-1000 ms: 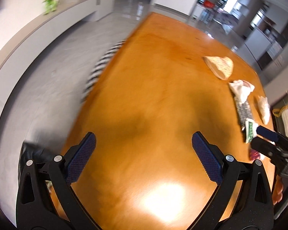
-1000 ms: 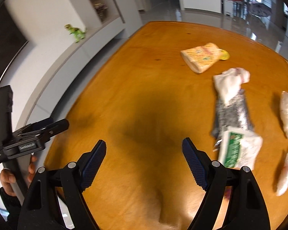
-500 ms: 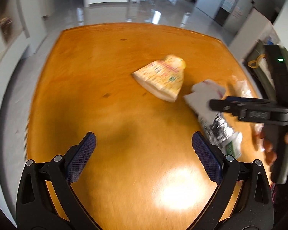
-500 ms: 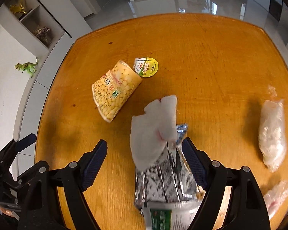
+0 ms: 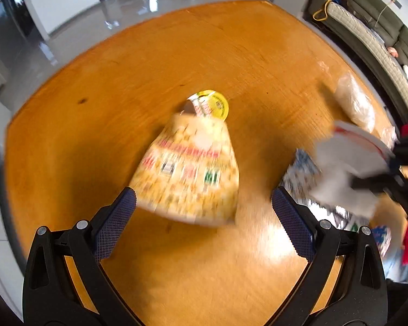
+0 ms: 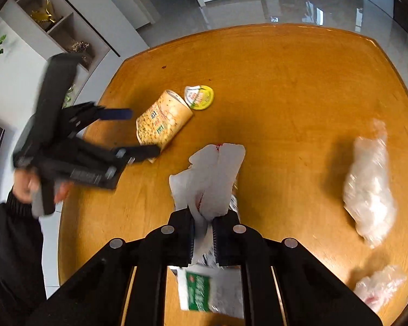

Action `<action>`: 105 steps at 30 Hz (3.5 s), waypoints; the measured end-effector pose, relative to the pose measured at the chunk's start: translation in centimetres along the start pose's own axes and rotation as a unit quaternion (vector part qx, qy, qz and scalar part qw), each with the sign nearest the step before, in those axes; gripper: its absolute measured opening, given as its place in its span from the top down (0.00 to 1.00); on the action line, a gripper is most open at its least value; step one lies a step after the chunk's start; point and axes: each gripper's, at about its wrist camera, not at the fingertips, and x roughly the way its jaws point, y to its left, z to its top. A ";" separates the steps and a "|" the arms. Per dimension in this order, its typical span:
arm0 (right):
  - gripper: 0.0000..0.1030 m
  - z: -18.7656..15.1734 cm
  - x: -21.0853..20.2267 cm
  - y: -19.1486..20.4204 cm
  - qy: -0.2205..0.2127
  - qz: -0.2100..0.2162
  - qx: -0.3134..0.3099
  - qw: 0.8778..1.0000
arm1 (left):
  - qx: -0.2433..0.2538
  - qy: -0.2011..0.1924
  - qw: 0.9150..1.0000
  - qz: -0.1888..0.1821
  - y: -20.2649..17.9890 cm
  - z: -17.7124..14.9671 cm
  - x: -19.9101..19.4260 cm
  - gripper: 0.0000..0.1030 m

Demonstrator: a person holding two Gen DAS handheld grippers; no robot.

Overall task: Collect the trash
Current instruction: 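Grasp the yellow corn snack cup with the left tool while the right tool grasps the white tissue, then carry the snack cup and tissue over the trash bag and open both tools, then grasp the green-and-white medicine packet with the left tool while the right tool grasps the colourful cube toy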

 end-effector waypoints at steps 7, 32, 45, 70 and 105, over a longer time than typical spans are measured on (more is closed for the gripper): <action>0.89 -0.4 -1.0 -1.1 -0.006 0.000 0.010 1.000 | -0.026 0.052 0.997 0.049 0.6 2.0 4.0 0.06; 0.89 -7.0 -4.7 5.8 -0.019 0.037 -0.027 0.999 | -0.263 -0.054 0.963 -0.017 1.1 -11.3 -5.9 0.87; 0.89 -14.6 -4.8 14.7 0.002 0.087 -0.082 0.993 | -0.282 -0.098 0.954 0.016 -3.1 -27.3 -13.8 0.87; 0.89 -33.1 6.1 43.0 0.170 0.208 -0.325 0.907 | -0.555 -0.132 0.808 0.147 -4.2 -65.6 -19.3 0.84; 0.27 -24.5 1.6 32.7 0.064 0.095 -0.264 0.958 | -0.506 -0.153 0.835 0.154 -4.9 -56.5 -19.0 0.06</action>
